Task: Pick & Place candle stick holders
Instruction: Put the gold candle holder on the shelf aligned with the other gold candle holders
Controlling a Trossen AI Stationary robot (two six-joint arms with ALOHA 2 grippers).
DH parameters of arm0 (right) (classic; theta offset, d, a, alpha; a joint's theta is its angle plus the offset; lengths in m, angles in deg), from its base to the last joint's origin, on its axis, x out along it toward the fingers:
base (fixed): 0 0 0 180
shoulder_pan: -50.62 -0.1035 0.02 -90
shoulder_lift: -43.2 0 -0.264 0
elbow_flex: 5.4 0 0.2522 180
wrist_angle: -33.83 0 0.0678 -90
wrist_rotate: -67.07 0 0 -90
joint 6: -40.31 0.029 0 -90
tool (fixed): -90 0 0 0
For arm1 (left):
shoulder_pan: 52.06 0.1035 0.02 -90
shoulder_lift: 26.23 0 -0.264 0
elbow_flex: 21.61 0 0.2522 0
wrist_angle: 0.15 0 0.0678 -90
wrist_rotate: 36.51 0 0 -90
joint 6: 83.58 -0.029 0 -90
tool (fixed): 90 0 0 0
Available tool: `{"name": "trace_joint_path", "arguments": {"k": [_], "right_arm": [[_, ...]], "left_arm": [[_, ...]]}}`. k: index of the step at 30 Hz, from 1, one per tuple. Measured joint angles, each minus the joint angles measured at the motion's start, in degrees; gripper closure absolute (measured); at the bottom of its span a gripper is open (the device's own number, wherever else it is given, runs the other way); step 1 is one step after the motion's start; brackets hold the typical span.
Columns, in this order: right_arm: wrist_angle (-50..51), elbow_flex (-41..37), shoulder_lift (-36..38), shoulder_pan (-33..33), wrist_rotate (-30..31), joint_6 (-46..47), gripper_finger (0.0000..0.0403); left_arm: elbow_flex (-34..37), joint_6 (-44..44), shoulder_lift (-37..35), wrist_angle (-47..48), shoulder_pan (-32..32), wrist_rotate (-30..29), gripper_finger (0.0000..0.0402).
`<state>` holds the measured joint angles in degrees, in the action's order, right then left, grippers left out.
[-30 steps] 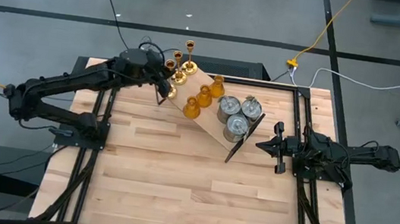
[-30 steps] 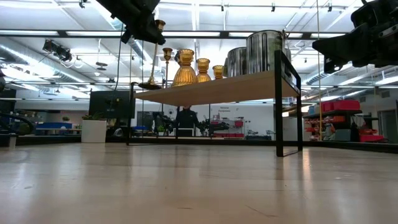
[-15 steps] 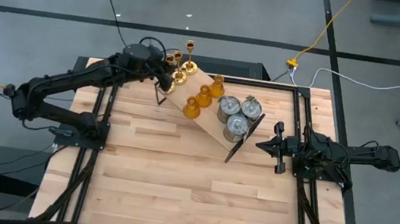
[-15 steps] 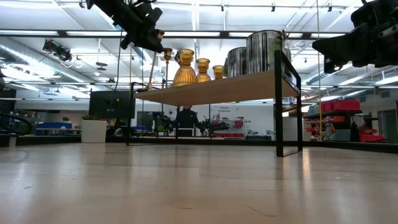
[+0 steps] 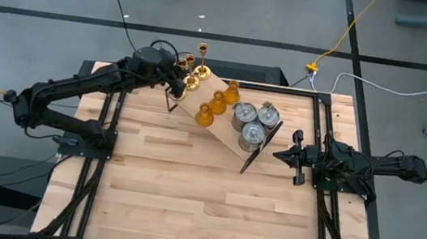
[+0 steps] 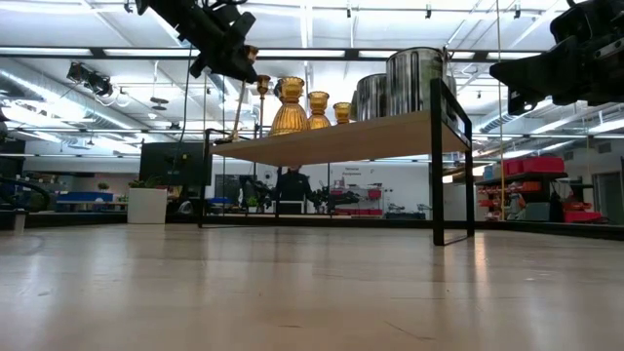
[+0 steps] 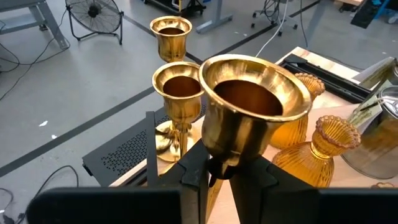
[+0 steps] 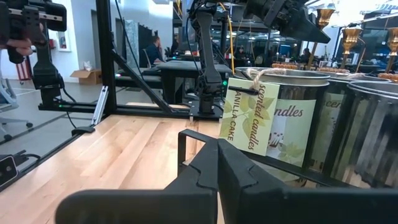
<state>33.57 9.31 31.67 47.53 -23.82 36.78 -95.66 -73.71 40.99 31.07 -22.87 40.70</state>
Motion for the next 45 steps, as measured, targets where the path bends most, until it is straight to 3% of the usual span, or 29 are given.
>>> {"name": "trace_joint_path", "arguments": {"k": [28,45], "right_arm": [[0.0,0.0,0.0,0.0,0.0,0.0,0.0400],[0.0,0.0,0.0,0.0,0.0,0.0,0.0400]], "left_arm": [[0.1,-1.7,0.0,0.1,-0.1,-0.5,0.0185],[0.0,-2.0,-2.9,2.4,-2.7,-1.6,0.0183]]}}
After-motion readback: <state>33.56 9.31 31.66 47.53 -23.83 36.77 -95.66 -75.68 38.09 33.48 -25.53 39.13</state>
